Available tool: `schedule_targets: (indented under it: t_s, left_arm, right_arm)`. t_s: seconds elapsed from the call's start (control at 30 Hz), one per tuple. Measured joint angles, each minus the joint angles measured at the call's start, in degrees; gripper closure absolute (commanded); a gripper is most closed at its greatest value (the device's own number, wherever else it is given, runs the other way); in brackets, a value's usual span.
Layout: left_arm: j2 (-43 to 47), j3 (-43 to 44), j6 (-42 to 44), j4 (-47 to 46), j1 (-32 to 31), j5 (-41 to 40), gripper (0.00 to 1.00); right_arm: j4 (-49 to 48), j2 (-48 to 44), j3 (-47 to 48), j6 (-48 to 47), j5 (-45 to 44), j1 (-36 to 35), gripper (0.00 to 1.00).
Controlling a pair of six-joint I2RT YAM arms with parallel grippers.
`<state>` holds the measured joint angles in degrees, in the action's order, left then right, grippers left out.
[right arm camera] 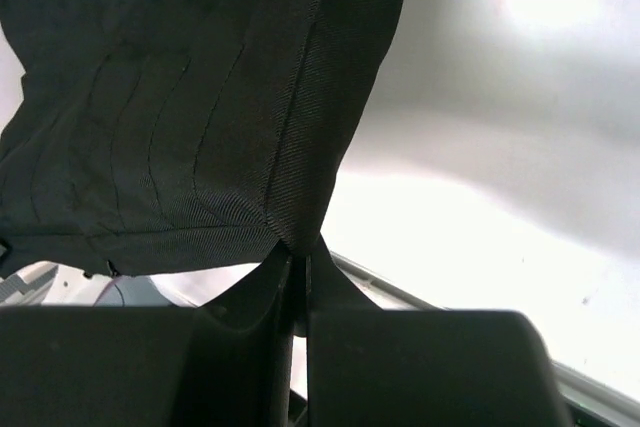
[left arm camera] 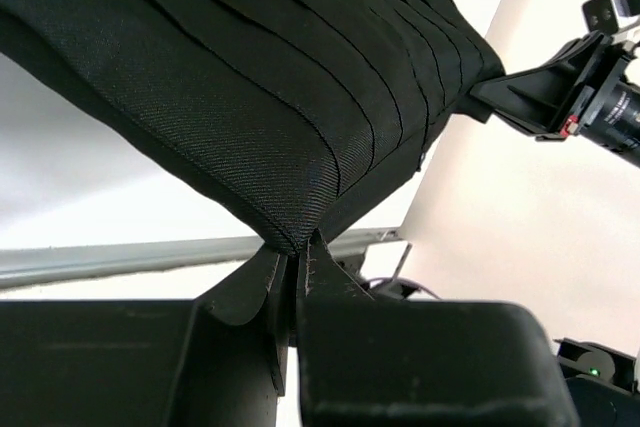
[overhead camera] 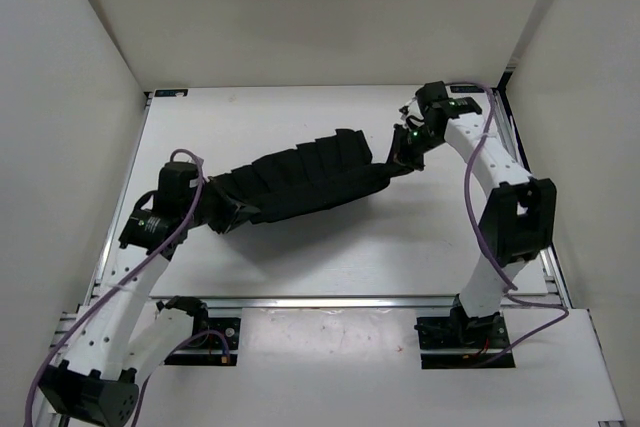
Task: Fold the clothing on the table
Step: Fold the skirt
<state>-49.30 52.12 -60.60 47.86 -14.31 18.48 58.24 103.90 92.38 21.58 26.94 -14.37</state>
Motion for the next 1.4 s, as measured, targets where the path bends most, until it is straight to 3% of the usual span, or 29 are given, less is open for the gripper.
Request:
schedule_targets:
  t_s: [0.37,0.57,0.73,0.83,0.87,0.9,0.93,0.97,1.0,1.03,1.1,1.23,1.4]
  left_arm:
    - [12.52,-4.96,-3.02,8.46,-4.33,0.74,1.00]
    - [18.10,-5.22,-2.05,15.63,-1.03,6.23,1.00]
    - [15.69,-2.45,0.98,20.68,6.10,11.85,1.00]
    - [10.16,0.85,0.11,17.27,5.84,12.22,1.00]
    - [8.52,0.98,-0.59,14.82,5.16,11.93,1.00]
    - [6.49,0.79,-1.60,11.72,4.24,11.74,0.98]
    - [4.26,-0.07,-2.64,7.89,3.76,11.91,0.85]
    - [2.34,-1.62,-3.26,3.87,3.87,11.96,0.44]
    - [0.39,-4.07,-3.63,-0.22,4.61,11.85,0.11]
    - [-1.64,-7.10,-4.11,-4.13,5.55,11.52,0.01]
    - [-5.16,-12.87,-4.17,-7.61,7.30,9.99,0.01]
    - [-5.11,-17.14,-2.64,-7.41,10.47,6.75,0.02]
    - [-2.32,-15.54,-0.28,-8.31,13.14,5.60,0.02]
  right_arm:
    - [-1.33,-20.94,-21.09,0.20,0.09,0.04,1.00]
    - [0.15,-29.38,-30.32,0.61,2.89,0.04,1.00]
    - [2.89,-27.71,-26.03,0.92,5.92,0.66,1.00]
    - [5.09,-17.88,-12.09,0.52,5.77,1.14,1.00]
    - [5.25,-13.70,-6.64,0.35,5.70,1.27,0.92]
    - [6.38,-7.93,1.25,0.22,5.51,1.40,0.60]
    - [6.43,-2.49,8.07,0.31,5.70,1.49,0.47]
    - [6.88,4.81,17.57,-0.28,4.57,1.60,0.22]
    - [6.60,11.08,25.73,-0.46,4.35,1.97,0.03]
    - [7.02,18.01,34.18,-0.94,3.50,2.34,0.01]
    - [6.80,30.77,47.91,-2.64,1.75,2.93,0.01]
    - [12.48,40.63,49.42,-3.13,-2.05,4.70,0.01]
    - [16.87,41.79,51.82,-3.08,-3.93,8.02,0.00]
